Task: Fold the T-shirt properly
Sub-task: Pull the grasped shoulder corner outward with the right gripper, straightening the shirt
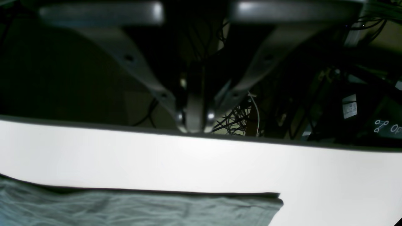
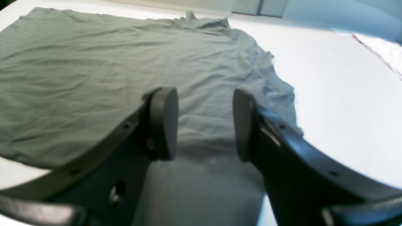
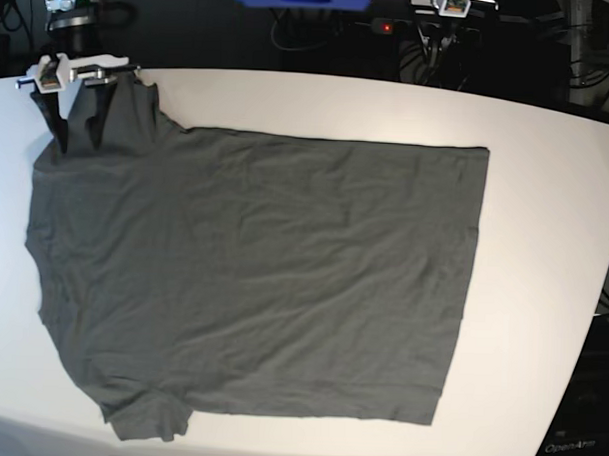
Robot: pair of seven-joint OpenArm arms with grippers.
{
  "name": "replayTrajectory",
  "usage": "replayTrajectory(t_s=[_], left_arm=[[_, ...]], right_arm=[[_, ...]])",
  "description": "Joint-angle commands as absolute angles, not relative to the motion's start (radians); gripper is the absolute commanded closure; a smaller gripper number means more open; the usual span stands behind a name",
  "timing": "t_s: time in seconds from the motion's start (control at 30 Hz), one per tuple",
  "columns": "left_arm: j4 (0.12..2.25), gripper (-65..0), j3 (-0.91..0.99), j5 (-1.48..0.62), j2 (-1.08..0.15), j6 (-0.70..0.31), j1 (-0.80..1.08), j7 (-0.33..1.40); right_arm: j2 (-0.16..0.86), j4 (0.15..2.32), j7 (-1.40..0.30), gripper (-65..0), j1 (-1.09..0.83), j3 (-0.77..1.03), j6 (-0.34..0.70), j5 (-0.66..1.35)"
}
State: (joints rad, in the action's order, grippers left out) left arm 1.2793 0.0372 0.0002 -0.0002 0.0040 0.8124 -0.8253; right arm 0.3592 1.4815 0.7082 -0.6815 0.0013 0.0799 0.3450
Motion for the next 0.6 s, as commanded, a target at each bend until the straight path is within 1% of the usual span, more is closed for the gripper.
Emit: replayTrajectory(t_s=[0.0, 0.13, 0.17, 0.3, 0.37, 0.47, 0.57], left_arm=[[1.291, -1.2, 0.038, 0.002, 0.001, 0.004, 0.829, -0.854], [1.291, -1.2, 0.039, 0.002, 0.001, 0.004, 0.829, -0.854], [1.291, -1.2, 0.039, 0.002, 0.001, 0.004, 0.829, -0.854], [1.291, -1.2, 0.039, 0.002, 0.001, 0.004, 0.829, -0.854], [1.291, -1.2, 0.039, 0.002, 0.001, 0.004, 0.829, -0.854], [1.29, -1.2, 0.041, 0.002, 0.001, 0.004, 0.829, -0.854], [1.285, -1.2, 0.041, 0.002, 0.001, 0.004, 0.829, -0.854]], right_arm=[[0.387, 1.495, 0.722, -28.9, -0.688, 0.008, 0.101, 0.374], [0.441, 1.509, 0.654, -28.9, -0.676, 0.005, 0.113, 0.499], [0.447, 1.521, 0.627, -28.9, -0.676, 0.005, 0.137, 0.535], [0.449, 1.57, 0.49, -28.7, -0.674, 0.018, 0.312, 0.733], [0.449, 1.59, 0.415, -28.4, -0.674, 0.051, 0.375, 0.814], [0.447, 1.615, 0.338, -28.3, -0.674, 0.088, 0.42, 0.877], [0.447, 1.632, 0.318, -28.3, -0.674, 0.11, 0.443, 0.886]])
